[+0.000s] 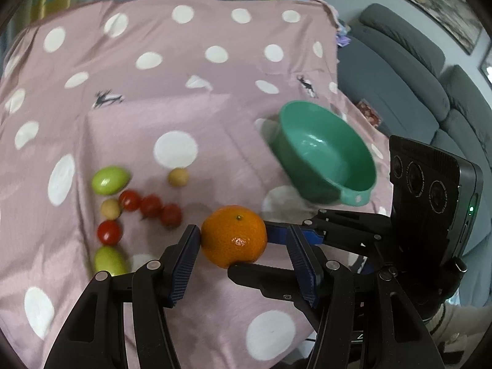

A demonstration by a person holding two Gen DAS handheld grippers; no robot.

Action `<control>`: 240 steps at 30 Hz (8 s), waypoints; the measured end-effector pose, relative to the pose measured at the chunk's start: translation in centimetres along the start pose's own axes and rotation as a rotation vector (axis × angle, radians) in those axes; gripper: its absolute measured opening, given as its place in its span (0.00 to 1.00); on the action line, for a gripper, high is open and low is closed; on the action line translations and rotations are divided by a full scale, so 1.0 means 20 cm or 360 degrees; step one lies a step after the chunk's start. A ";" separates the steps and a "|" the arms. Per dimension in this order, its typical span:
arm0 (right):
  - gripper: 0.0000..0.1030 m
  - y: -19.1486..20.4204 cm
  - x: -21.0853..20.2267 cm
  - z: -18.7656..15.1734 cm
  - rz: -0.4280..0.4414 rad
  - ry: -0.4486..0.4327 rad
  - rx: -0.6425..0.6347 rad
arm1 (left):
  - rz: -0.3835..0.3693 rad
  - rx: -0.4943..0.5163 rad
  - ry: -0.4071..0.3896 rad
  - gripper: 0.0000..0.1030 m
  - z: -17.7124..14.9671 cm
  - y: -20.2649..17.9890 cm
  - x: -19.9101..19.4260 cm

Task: Organize fruits
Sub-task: 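Carry the second orange into the green bowl and open the right tool, then withdraw the right tool from the bowl toward the remaining fruits, then close the right tool on the large green fruit, then lift the large green fruit with the left tool toward the green bowl, then lower the green fruit into the green bowl and open the left tool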

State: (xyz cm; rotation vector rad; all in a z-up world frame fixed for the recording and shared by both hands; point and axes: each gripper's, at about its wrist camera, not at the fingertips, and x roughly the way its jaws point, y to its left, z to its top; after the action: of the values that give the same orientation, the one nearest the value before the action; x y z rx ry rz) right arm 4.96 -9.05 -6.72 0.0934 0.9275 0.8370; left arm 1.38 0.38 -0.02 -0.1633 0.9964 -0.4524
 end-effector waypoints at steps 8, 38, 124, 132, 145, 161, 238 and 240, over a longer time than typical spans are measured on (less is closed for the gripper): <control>0.42 -0.12 -0.21 0.01 -0.0102 -0.0141 0.0044 | -0.0060 0.0117 -0.0017 0.56 0.12 -0.20 0.07; 0.44 -0.57 -0.54 -0.08 -0.0406 -0.0277 0.0308 | -0.0296 0.0264 0.0219 0.56 0.37 -0.57 0.54; 0.66 0.12 0.11 -0.02 -0.0192 0.0193 -0.0133 | 0.0096 -0.0538 -0.0172 0.67 -0.38 0.53 -0.20; 0.66 0.11 0.19 -0.01 -0.0139 0.0239 -0.0110 | -0.0038 -0.0584 -0.0188 0.67 -0.37 0.57 -0.19; 0.66 0.12 0.36 0.02 0.0012 0.0297 -0.0110 | -0.0055 -0.0618 -0.0048 0.67 -0.28 0.63 -0.05; 0.67 0.10 0.52 0.02 0.0147 0.0362 -0.0078 | -0.0050 -0.0697 0.0155 0.67 -0.17 0.69 0.08; 0.33 -0.19 -0.17 0.06 -0.0060 -0.0088 0.0074 | -0.0266 -0.0086 0.0097 0.46 0.26 -0.03 0.17; 0.33 -0.23 -0.24 0.06 -0.0098 -0.0127 0.0089 | -0.0286 -0.0053 0.0101 0.46 0.29 -0.09 0.19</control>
State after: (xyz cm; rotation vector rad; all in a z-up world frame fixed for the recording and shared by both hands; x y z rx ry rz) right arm 7.00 -15.13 -4.63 0.1450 0.8746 0.7453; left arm 7.45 -3.32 0.79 -0.2711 1.0561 -0.6084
